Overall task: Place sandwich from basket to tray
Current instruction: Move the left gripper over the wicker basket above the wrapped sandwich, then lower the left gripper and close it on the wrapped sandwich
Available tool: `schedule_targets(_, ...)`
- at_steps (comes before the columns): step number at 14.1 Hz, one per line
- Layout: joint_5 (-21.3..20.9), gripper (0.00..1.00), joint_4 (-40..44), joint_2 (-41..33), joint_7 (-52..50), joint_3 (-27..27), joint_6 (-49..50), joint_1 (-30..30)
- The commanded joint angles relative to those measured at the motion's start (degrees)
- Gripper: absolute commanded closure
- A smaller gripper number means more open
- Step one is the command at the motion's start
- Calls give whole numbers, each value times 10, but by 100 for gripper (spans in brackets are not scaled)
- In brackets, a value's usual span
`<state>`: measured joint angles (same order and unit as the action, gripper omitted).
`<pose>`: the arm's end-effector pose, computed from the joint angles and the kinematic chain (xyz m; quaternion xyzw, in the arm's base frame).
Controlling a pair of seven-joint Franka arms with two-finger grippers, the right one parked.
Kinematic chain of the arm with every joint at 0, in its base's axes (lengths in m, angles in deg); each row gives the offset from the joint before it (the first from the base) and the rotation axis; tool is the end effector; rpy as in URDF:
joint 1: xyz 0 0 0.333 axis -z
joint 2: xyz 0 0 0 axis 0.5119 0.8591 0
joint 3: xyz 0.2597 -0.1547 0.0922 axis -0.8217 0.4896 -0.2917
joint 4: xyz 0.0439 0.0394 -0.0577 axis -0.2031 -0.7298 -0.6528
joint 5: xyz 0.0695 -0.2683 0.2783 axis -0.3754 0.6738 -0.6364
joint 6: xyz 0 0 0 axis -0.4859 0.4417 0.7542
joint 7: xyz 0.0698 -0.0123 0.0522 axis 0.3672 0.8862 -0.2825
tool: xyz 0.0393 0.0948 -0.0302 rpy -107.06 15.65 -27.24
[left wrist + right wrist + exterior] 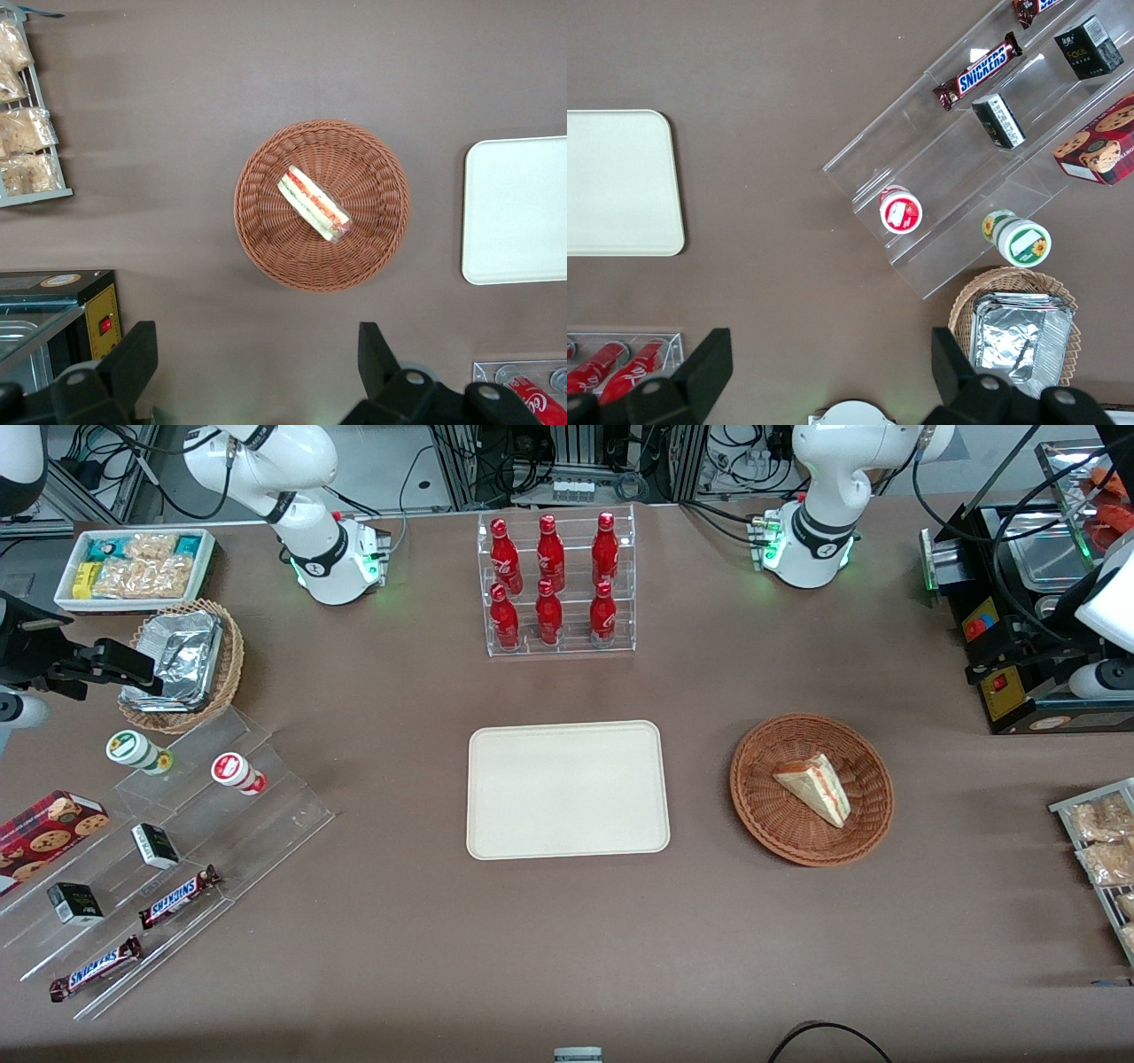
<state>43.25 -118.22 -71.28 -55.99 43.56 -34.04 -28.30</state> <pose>0.5537 -0.0269 0.6502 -0.9998 0.0125 0.0097 0.0091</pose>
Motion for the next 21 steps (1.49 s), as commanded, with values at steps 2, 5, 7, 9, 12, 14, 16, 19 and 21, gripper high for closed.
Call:
schedule_targets(2,2,0,-7,2,4,-3,6,4)
schedule_targets(5,-2,0,-67,13,-13,-2,-41,8)
schedule_targets(7,-2,0,-146,4,-50,-1,-120,9)
schedule_targets(9,-2,0,-216,-1,-130,8,-196,9)
schedule_targets(12,-1,0,-303,-2,-284,22,-303,10)
schedule_targets(14,-1,0,-337,5,-440,51,-363,10)
schedule_targets(16,-1,0,-383,5,-482,59,-414,10)
schedule_targets(19,-1,0,-441,14,-498,59,-474,10)
schedule_targets(21,-2,0,-442,43,-509,60,-488,10)
